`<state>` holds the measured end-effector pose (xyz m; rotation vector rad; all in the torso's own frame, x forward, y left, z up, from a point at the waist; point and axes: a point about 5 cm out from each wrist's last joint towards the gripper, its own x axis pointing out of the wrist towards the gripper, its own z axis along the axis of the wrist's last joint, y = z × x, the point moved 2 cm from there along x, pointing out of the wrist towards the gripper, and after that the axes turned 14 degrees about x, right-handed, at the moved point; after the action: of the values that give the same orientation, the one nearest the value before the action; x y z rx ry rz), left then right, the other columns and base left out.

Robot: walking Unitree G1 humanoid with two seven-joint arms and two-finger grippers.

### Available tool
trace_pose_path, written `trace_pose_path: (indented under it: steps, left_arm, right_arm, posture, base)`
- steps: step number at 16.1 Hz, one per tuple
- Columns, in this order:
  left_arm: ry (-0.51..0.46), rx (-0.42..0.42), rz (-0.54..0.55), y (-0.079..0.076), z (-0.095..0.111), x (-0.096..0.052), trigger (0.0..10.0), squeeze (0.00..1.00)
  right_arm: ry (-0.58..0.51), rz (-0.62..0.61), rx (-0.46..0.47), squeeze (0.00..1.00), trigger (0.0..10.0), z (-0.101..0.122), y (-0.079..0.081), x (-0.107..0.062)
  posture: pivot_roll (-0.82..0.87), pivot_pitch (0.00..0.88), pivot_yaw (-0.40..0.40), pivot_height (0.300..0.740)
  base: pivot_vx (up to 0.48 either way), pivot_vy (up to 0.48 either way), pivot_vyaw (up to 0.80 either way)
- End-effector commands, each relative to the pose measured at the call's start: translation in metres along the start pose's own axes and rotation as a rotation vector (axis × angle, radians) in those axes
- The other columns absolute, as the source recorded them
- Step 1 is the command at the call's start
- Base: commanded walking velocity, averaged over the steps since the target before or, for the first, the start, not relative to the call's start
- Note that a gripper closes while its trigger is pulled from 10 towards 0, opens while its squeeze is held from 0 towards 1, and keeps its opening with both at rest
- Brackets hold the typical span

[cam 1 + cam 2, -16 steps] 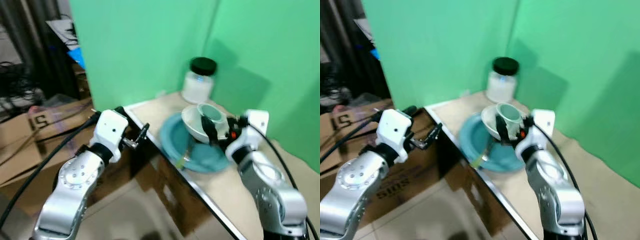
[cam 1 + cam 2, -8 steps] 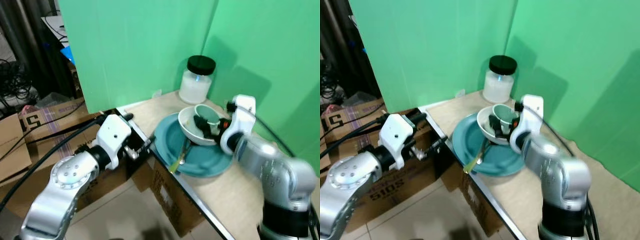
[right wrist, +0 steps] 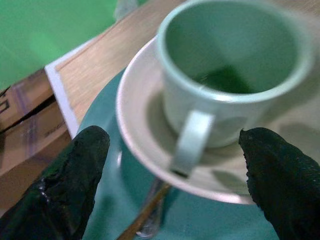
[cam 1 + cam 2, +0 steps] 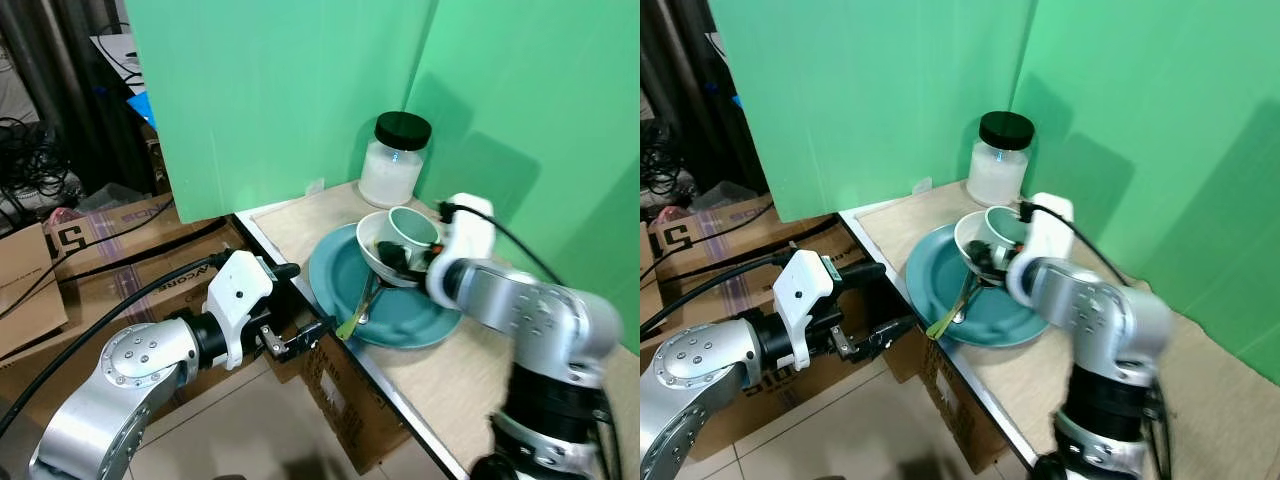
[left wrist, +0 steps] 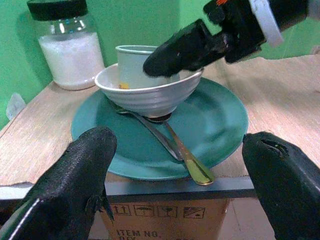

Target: Setting the table

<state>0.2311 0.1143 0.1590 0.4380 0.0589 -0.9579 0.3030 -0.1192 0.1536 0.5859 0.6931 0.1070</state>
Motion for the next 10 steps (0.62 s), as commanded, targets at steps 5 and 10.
trace_pose_path:
  steps: [5, 10]
  left_arm:
    - [0.000, 0.009, -0.032, -0.003, 0.004, -0.001, 10.0, 1.00]
    - [0.001, 0.016, -0.032, -0.002, 0.005, -0.001, 10.0, 1.00]
  right_arm:
    - [-0.012, -0.103, 0.077, 0.00, 0.0, 0.002, -0.010, 0.013]
    - [-0.041, -0.115, 0.108, 0.00, 0.0, 0.007, -0.011, 0.015]
  posture:
    - [0.15, 0.000, -0.127, 0.740]
    - [0.15, 0.000, -0.125, 0.740]
  base:
    - [0.000, 0.000, 0.00]
    - [0.000, 0.000, 0.00]
